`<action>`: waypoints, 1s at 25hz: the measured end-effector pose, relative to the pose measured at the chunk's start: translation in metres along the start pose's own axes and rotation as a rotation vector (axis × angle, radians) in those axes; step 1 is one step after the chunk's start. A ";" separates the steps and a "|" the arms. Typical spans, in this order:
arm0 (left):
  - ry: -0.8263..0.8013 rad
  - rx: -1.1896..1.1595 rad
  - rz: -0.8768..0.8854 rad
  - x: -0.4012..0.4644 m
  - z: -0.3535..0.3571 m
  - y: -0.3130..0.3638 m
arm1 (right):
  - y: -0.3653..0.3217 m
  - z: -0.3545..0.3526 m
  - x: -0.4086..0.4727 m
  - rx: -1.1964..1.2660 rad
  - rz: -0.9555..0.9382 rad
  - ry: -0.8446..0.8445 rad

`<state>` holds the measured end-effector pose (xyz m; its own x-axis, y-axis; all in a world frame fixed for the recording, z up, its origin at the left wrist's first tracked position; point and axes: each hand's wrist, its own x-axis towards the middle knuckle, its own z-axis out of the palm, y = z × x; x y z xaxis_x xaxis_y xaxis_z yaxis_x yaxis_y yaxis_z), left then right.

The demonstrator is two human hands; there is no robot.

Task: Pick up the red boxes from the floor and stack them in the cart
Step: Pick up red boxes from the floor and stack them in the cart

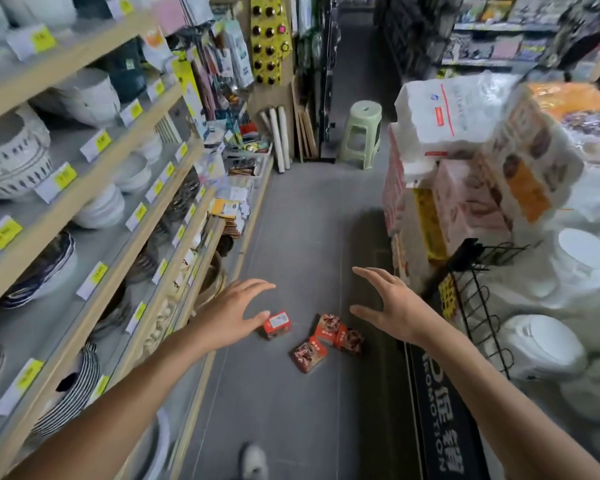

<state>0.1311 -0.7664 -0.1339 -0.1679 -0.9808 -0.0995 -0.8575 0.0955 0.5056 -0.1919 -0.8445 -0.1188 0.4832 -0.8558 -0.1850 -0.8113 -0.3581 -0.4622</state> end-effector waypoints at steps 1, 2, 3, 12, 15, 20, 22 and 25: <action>-0.007 -0.004 -0.010 0.015 0.000 -0.010 | 0.004 -0.002 0.018 0.006 0.002 -0.009; -0.009 -0.008 -0.016 0.030 0.001 -0.020 | 0.008 -0.004 0.034 0.016 0.008 -0.010; -0.010 -0.016 -0.019 0.046 0.001 -0.030 | 0.013 -0.007 0.051 0.028 0.016 -0.001; -0.061 -0.153 -0.094 0.194 0.057 -0.145 | 0.070 0.021 0.201 0.088 0.164 -0.069; -0.152 -0.161 -0.149 0.225 0.089 -0.185 | 0.099 0.046 0.248 0.098 0.196 -0.115; -0.239 -0.120 -0.266 0.263 0.174 -0.260 | 0.157 0.119 0.318 0.141 0.205 -0.196; -0.278 -0.107 -0.302 0.277 0.224 -0.291 | 0.186 0.167 0.343 0.154 0.208 -0.246; -0.357 -0.076 -0.365 0.291 0.316 -0.344 | 0.233 0.252 0.373 0.215 0.231 -0.307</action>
<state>0.2240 -1.0313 -0.6076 -0.0310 -0.8272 -0.5610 -0.8556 -0.2682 0.4427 -0.1177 -1.1527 -0.5144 0.3987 -0.7418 -0.5392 -0.8383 -0.0563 -0.5423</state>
